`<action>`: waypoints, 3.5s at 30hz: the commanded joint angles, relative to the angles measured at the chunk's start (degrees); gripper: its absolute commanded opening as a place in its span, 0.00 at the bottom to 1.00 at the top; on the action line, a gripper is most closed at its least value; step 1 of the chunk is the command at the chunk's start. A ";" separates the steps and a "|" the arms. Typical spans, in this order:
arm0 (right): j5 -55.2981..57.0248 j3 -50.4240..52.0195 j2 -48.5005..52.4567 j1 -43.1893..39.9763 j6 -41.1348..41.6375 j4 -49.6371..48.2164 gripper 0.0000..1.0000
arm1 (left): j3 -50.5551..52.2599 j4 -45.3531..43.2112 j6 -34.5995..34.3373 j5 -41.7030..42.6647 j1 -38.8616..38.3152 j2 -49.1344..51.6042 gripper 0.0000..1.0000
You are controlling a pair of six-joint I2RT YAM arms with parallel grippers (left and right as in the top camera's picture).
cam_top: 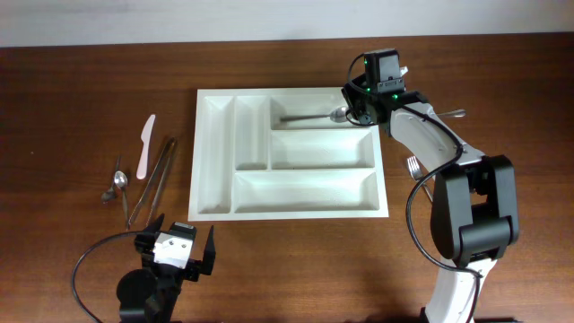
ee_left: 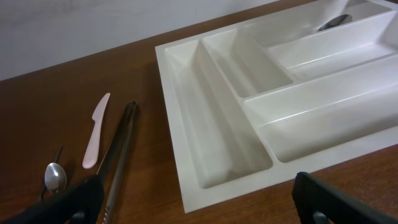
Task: Pack container
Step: 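Lower the spoon into the tray's upper right compartment and release, then move the right gripper to the upper spoon and grasp it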
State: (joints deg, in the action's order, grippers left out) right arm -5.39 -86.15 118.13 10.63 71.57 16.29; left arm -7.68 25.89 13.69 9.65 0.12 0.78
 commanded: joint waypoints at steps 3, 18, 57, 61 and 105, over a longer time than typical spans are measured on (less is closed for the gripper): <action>-0.61 -1.20 0.31 -0.15 -2.82 0.20 0.39 | 0.24 -0.15 -0.76 0.57 0.13 -0.33 0.99; -6.01 -10.16 -2.80 -16.11 -27.61 18.78 0.81 | 0.24 -0.15 -0.79 0.57 0.13 -0.33 0.99; -5.97 -8.72 6.05 -14.75 -18.51 20.39 0.73 | 0.24 -0.15 -0.79 0.57 0.13 -0.33 0.99; -4.85 -7.15 6.12 -14.78 -17.62 20.33 0.73 | 0.24 -0.15 -0.79 0.59 0.13 -0.33 0.99; -4.28 -5.88 10.88 -14.82 -18.80 16.13 0.30 | 0.24 -0.15 -0.79 0.59 0.13 -0.33 0.99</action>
State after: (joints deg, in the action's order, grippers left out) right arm -10.59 -92.66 127.59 -4.64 53.34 32.16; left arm -7.68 25.89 13.69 9.65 0.12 0.80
